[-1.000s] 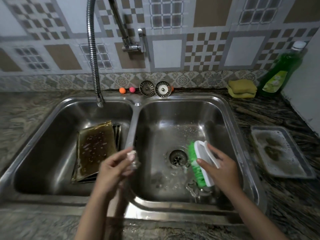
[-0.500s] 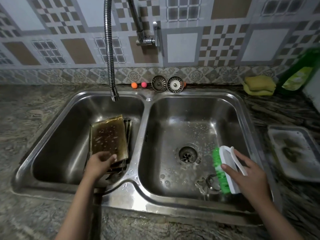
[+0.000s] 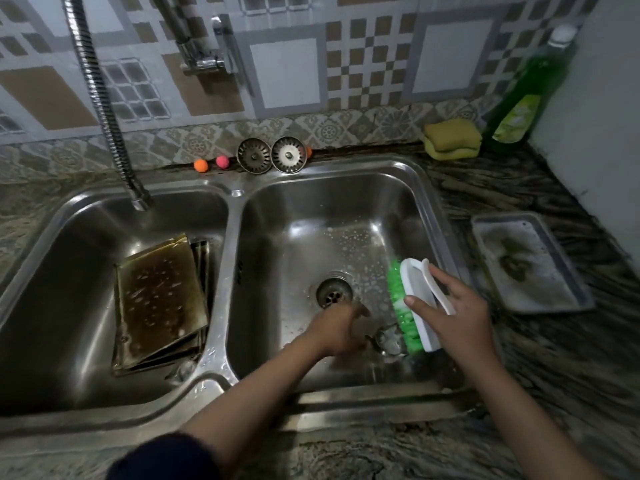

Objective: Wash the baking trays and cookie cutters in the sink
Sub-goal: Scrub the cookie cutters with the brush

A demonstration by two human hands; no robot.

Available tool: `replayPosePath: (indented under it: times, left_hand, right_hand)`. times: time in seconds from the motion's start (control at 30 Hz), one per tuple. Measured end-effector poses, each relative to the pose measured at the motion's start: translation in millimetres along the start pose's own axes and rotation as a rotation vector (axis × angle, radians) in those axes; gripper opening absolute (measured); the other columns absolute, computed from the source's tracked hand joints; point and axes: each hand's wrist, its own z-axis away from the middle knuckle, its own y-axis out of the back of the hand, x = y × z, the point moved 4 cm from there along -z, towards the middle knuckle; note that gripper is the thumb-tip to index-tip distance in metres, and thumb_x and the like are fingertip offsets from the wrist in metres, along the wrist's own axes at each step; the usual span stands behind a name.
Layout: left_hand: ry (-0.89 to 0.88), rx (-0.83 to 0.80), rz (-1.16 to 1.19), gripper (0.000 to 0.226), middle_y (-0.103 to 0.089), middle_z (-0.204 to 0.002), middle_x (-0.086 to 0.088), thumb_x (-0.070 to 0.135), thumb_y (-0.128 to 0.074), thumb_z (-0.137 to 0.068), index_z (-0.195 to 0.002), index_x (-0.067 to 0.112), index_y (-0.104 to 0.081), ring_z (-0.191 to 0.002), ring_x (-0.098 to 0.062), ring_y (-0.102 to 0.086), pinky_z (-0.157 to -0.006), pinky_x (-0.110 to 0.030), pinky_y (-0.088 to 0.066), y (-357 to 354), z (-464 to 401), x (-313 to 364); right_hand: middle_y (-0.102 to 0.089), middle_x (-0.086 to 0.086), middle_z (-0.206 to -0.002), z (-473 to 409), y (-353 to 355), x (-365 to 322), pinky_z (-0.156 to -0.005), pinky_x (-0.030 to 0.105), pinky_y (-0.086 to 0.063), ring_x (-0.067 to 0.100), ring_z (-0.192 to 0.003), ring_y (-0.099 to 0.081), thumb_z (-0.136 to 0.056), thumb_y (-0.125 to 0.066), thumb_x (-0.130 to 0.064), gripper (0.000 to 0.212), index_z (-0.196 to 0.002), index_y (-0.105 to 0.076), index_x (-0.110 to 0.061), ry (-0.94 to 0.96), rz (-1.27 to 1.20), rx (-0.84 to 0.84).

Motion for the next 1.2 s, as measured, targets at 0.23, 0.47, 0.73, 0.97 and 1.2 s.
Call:
replayPosePath:
  times: [0.23, 0.47, 0.73, 0.97, 1.2]
  left_hand:
    - [-0.169, -0.132, -0.290, 0.082, -0.047, -0.134, -0.014, 0.030, -0.076, -0.071, -0.141, 0.013, -0.037, -0.116, -0.034, -0.050, -0.092, -0.038, -0.046, -55.4, -52.9, 14.0]
    - [-0.242, -0.106, -0.355, 0.067, -0.055, -0.129, -0.010, 0.036, -0.067, -0.076, -0.137, 0.021, -0.043, -0.115, -0.032, -0.053, -0.090, -0.037, -0.046, -67.0, -65.2, 20.5]
    - [-0.148, 0.151, 0.383, 0.055, -0.061, -0.110, -0.005, 0.018, -0.071, -0.074, -0.127, 0.022, -0.057, -0.095, -0.018, -0.062, -0.085, -0.028, -0.051, -14.0, -42.2, 38.5]
    - [-0.053, 0.142, 0.902, 0.039, -0.065, -0.096, -0.005, -0.004, -0.061, -0.084, -0.118, 0.014, -0.063, -0.077, -0.018, -0.068, -0.073, -0.021, -0.056, 4.7, -17.5, 59.2]
    - [0.107, 0.145, 1.111, 0.019, -0.064, -0.095, -0.008, 0.023, -0.064, -0.090, -0.109, 0.027, -0.066, -0.068, -0.010, -0.065, -0.068, -0.031, -0.051, 4.3, -2.8, 54.9]
  right_hand:
    - [-0.064, -0.022, -0.114, -0.2, 23.4, -10.8, -0.073, 0.013, -0.053, -0.004, -0.100, -0.062, -0.063, -0.084, -0.036, 0.064, -0.120, -0.057, -0.048, 0.023, -0.032, 0.064]
    - [-0.064, -0.023, -0.109, -7.7, 51.8, -32.0, -0.065, 0.005, -0.048, -0.010, -0.092, -0.063, -0.057, -0.080, -0.045, 0.063, -0.115, -0.057, -0.050, 0.079, -0.044, 0.152]
    - [-0.059, -0.033, -0.116, -51.9, 125.1, -59.7, -0.077, 0.006, -0.048, -0.008, -0.104, -0.059, -0.060, -0.081, -0.053, 0.067, -0.122, -0.059, -0.044, 0.181, 0.115, 0.273]
    - [-0.057, -0.001, -0.134, -93.3, 129.8, -19.6, -0.090, 0.026, -0.040, 0.017, -0.119, -0.054, -0.066, -0.085, -0.035, 0.071, -0.131, -0.058, -0.022, 0.032, 0.456, 0.184]
    - [-0.057, 0.001, -0.135, -94.7, 129.0, -10.5, -0.095, 0.028, -0.042, 0.020, -0.122, -0.053, -0.067, -0.085, -0.035, 0.072, -0.132, -0.057, -0.021, 0.007, 0.505, 0.157]
